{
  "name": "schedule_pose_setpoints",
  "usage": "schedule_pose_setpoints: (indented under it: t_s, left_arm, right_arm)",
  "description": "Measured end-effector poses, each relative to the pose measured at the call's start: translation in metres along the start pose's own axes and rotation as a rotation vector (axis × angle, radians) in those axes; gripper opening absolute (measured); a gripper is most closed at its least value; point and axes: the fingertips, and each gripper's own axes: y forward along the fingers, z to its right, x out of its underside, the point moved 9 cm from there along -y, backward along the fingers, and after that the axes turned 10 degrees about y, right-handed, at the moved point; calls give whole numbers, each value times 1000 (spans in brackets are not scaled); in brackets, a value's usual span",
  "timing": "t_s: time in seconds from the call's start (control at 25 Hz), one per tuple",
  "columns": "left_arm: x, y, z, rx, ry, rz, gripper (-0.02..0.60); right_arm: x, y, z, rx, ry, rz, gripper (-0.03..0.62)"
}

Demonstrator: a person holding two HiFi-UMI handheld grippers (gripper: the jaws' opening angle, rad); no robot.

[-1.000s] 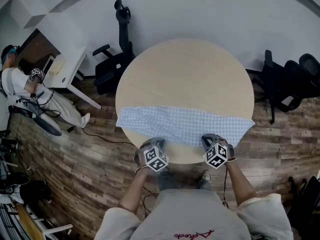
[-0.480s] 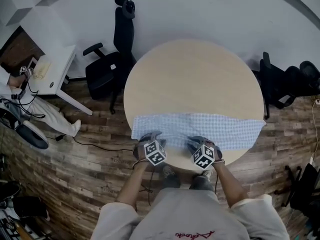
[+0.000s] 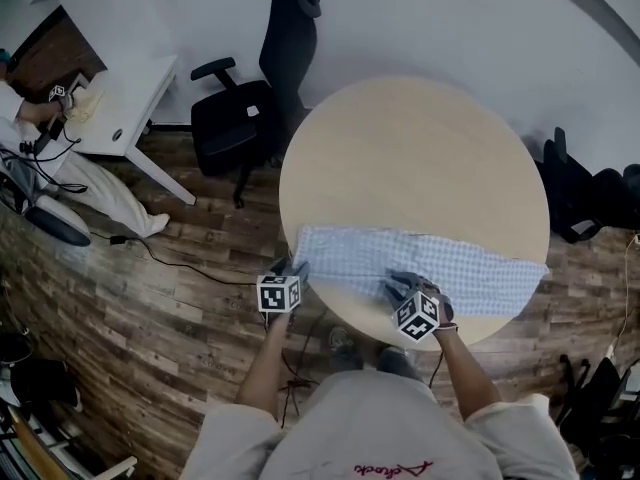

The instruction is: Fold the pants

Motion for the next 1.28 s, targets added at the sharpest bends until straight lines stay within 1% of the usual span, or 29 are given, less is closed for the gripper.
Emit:
schedule_pose_setpoints:
  t_s: [0.08, 0.24, 0.36, 0.48, 0.56, 0.64, 0.72, 0.84, 0.96, 1.08, 1.28]
  left_arm:
    - [5, 5, -5, 4, -15, -9, 255]
    - [5, 19, -10, 37, -40, -21, 255]
    - [3, 27, -12, 40, -22, -28, 255]
    - [1, 24, -11, 14, -11, -35, 245]
    - [-1, 21, -8, -17, 35, -50, 191]
    - [-2, 22, -3, -23, 97, -51, 137]
    - [-4, 22, -2, -8, 123, -44, 127]
    - [-7, 19, -11, 17, 89, -39, 123]
    - [-9, 14, -21, 12, 51, -17, 121]
    - [-11, 9, -42, -29, 14, -7, 120]
    - [-10, -6, -81, -114, 5, -15, 120]
  right_arm:
    - [-6, 6, -1, -17, -21, -12, 112]
    - [-18, 16, -5, -41, -58, -26, 110]
    - [-23, 20, -7, -43, -65, -32, 109]
    - [-25, 21, -9, -39, -83, -37, 107]
    - [-26, 22, -9, -39, -84, -40, 107]
    - [-27, 23, -7, -37, -81, -40, 106]
    - [-30, 25, -8, -40, -84, -38, 104]
    - [-34, 28, -10, -42, -98, -30, 103]
    - [-35, 27, -7, -42, -103, -28, 101]
    - [-38, 29, -3, -43, -111, -27, 101]
    - [-41, 31, 1, -47, -121, -24, 100]
